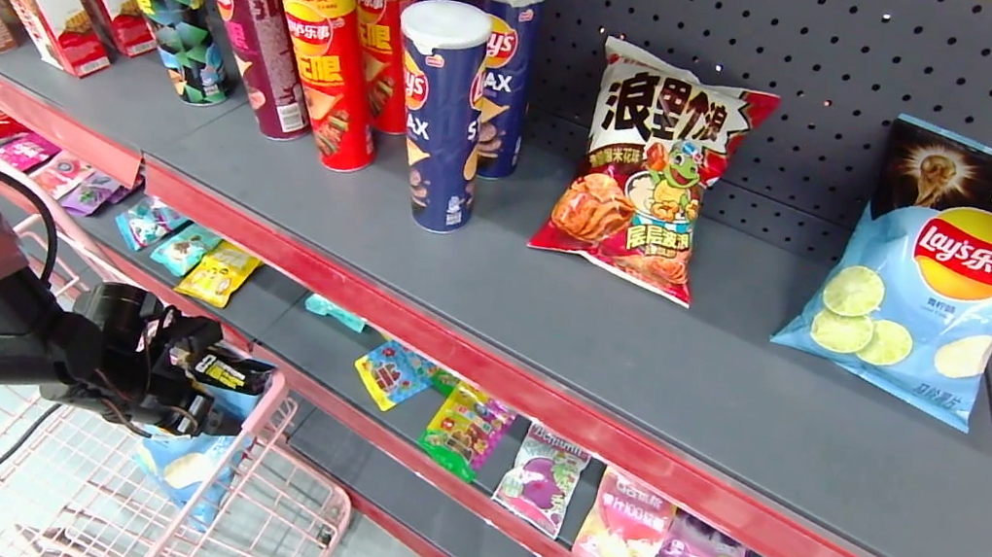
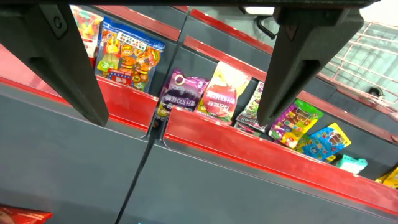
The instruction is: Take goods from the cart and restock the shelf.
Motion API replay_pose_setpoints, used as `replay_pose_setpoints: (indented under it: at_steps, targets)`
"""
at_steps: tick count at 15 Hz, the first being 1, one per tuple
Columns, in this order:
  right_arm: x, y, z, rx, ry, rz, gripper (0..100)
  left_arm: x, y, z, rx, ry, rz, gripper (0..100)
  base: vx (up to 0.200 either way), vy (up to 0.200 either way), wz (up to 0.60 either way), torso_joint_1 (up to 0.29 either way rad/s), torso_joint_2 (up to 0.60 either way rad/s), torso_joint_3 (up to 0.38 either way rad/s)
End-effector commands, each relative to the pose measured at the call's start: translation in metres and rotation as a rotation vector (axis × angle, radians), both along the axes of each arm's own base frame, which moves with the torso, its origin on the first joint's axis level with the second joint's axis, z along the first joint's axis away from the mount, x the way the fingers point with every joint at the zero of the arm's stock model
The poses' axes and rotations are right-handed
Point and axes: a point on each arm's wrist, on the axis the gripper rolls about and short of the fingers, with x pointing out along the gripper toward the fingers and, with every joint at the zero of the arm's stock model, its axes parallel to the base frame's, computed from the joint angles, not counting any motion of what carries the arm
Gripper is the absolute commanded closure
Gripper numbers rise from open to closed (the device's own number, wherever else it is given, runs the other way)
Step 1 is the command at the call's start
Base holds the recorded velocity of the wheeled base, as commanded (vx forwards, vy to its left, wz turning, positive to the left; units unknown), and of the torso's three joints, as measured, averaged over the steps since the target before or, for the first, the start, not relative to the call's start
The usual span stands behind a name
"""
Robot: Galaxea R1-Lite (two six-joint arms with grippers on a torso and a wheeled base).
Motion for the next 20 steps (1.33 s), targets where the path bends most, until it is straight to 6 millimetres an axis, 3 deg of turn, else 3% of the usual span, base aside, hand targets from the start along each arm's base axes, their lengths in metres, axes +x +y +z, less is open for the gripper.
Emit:
replay_pose_setpoints:
  at_steps: [1, 4, 5, 11, 14, 18, 20]
  targets:
    - [0.0, 0.0, 0.0, 0.0, 0.001, 0.001, 0, -0.001, 0.001, 0.001, 0.001, 0.001, 0.003, 0, 0.0, 0.0, 0.0, 0.0, 0.0, 0.0]
    - [0.0, 0.0, 0.0, 0.0, 0.001, 0.001, 0, -0.001, 0.002, 0.0, -0.001, 0.006, 0.011, 0, 0.0, 0.0, 0.0, 0.0, 0.0, 0.0]
    - [0.0, 0.0, 0.0, 0.0, 0.001, 0.001, 0, -0.002, 0.002, 0.0, -0.006, 0.006, 0.012, 100, 0.0, 0.0, 0.0, 0.0, 0.0, 0.0]
    - [0.0, 0.0, 0.0, 0.0, 0.001, 0.001, 0, -0.004, 0.002, 0.001, -0.003, 0.016, 0.016, 100, 0.0, 0.0, 0.0, 0.0, 0.0, 0.0]
    - [0.0, 0.0, 0.0, 0.0, 0.001, 0.001, 0, -0.015, 0.01, 0.016, 0.011, -0.004, 0.022, 100, 0.0, 0.0, 0.0, 0.0, 0.0, 0.0]
    - [0.0, 0.0, 0.0, 0.0, 0.001, 0.001, 0, -0.029, 0.018, 0.041, 0.025, -0.048, 0.05, 100, 0.0, 0.0, 0.0, 0.0, 0.0, 0.0]
    - [0.0, 0.0, 0.0, 0.0, 0.001, 0.001, 0, -0.064, 0.015, 0.089, 0.048, -0.127, 0.073, 100, 0.0, 0.0, 0.0, 0.0, 0.0, 0.0]
